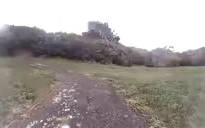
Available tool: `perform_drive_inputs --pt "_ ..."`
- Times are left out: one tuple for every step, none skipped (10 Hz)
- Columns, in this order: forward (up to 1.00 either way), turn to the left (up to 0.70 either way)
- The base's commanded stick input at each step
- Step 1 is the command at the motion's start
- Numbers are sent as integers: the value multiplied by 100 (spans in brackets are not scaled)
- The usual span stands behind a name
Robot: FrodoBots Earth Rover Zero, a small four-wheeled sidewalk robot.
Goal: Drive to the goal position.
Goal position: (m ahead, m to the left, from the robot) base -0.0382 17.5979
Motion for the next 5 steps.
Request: perform_drive_inputs --pt "70 0" --pt "70 0" --pt "70 0" --pt "70 0" --pt "70 0"
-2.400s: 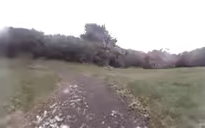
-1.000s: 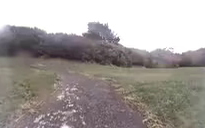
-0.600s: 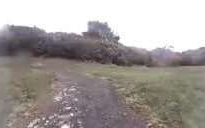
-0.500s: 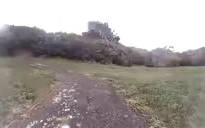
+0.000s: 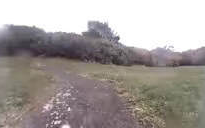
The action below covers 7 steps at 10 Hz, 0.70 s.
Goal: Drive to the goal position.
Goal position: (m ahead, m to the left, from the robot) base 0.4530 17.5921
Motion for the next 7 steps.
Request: perform_drive_inputs --pt "70 0" --pt "70 35" --pt "70 35" --pt "70 35" --pt "70 0" --pt "70 0" --pt "70 35"
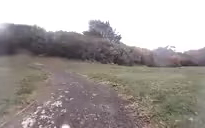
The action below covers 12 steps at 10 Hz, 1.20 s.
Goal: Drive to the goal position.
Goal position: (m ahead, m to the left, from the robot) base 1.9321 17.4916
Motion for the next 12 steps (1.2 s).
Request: perform_drive_inputs --pt "70 35" --pt "70 5" --pt "70 19" --pt "70 35" --pt "70 29" --pt "70 23" --pt "70 19" --pt "70 31" --pt "70 16" --pt "70 6" --pt "70 12" --pt "70 24"
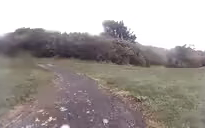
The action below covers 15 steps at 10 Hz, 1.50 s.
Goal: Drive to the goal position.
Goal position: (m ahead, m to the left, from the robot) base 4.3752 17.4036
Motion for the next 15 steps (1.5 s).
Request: perform_drive_inputs --pt "70 16" --pt "70 8" --pt "70 0" --pt "70 0" --pt "70 0" --pt "70 0" --pt "70 0" --pt "70 0" --pt "70 0" --pt "70 0" --pt "70 0" --pt "70 0" --pt "70 11" --pt "70 23" --pt "70 0"
